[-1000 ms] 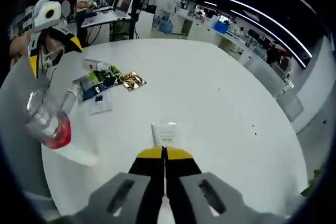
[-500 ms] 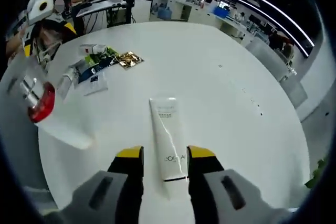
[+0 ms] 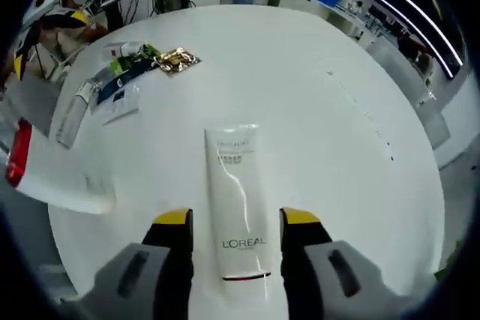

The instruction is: Arrange the skincare products in the storage area until every visible bottle or jar stands upright without overlapping.

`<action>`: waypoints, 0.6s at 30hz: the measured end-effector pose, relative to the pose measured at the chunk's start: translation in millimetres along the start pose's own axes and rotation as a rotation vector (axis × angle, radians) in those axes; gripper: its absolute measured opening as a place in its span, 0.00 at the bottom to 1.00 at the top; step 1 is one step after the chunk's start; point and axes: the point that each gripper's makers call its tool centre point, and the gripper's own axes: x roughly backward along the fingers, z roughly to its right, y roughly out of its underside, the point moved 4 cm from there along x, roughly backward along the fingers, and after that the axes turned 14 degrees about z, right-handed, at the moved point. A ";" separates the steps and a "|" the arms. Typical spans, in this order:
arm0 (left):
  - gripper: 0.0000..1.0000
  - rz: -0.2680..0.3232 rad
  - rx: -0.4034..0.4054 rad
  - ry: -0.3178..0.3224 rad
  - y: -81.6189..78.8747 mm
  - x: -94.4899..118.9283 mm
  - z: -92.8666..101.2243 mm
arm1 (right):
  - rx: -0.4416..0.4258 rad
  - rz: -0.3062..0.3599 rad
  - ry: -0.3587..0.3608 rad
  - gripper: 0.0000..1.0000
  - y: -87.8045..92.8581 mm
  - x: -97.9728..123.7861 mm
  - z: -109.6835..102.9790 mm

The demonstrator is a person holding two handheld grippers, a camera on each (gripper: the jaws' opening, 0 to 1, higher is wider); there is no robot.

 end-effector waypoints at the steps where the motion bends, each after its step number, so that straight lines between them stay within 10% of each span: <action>1: 0.85 0.000 0.001 -0.004 -0.1 0.9 -0.5 | -0.005 -0.007 -0.007 0.48 0.5 -0.7 -3.1; 18: 0.97 0.020 0.001 -0.075 -7.7 15.7 0.0 | -0.050 -0.078 -0.106 0.47 5.9 -7.2 -7.3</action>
